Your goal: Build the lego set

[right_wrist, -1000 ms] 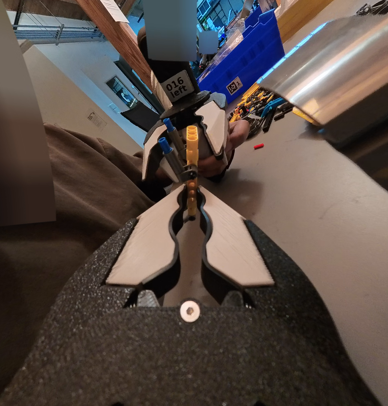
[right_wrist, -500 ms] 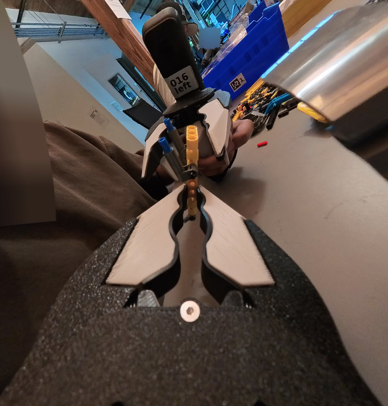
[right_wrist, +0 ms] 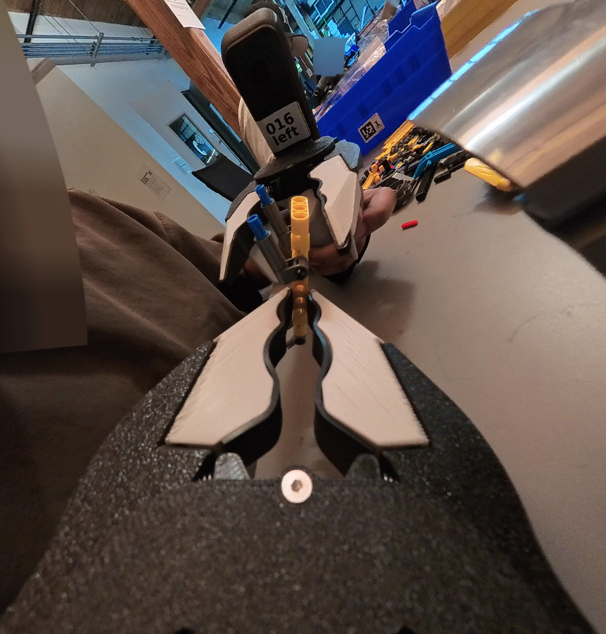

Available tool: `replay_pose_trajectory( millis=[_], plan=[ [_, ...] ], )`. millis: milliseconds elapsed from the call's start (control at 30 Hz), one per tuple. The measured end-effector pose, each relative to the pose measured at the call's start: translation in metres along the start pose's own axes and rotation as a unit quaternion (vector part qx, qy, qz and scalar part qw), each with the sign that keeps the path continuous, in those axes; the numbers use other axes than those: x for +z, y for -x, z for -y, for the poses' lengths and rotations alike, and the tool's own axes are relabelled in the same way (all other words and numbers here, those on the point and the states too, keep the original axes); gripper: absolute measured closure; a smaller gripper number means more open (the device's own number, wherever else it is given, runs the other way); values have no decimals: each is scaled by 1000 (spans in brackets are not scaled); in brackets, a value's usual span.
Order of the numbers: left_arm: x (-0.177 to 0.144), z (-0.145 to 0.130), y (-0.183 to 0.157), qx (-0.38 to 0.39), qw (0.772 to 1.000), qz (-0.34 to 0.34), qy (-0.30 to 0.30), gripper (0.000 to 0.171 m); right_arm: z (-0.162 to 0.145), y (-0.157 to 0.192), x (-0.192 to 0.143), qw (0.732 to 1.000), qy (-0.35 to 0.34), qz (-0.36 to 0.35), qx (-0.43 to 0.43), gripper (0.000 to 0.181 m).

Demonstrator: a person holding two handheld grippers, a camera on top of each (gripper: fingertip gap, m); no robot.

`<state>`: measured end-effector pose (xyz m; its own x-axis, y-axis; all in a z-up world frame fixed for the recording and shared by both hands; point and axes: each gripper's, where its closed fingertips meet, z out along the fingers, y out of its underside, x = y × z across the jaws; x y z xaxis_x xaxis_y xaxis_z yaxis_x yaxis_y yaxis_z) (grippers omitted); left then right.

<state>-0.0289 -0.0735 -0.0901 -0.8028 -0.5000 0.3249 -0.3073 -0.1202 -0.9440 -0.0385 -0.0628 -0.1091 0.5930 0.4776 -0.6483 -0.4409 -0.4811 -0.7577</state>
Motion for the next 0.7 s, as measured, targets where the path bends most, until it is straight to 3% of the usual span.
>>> replay_pose_trajectory(
  millis=[200, 500, 700],
  plan=[
    [0, 0, -1, -5, 1000, -6, 0, 111, -1, 1, 0, 1000, 2, 4, -1, 175],
    [0, 1, -19, -41, 996, -73, -12, 108, 1, 19, 2, 999, -4, 43, -25, 175],
    [1, 4, -30, -56, 993, -106, -20, 111, -6, 50, 5, 989, 14, 147, -2, 175]
  ],
)
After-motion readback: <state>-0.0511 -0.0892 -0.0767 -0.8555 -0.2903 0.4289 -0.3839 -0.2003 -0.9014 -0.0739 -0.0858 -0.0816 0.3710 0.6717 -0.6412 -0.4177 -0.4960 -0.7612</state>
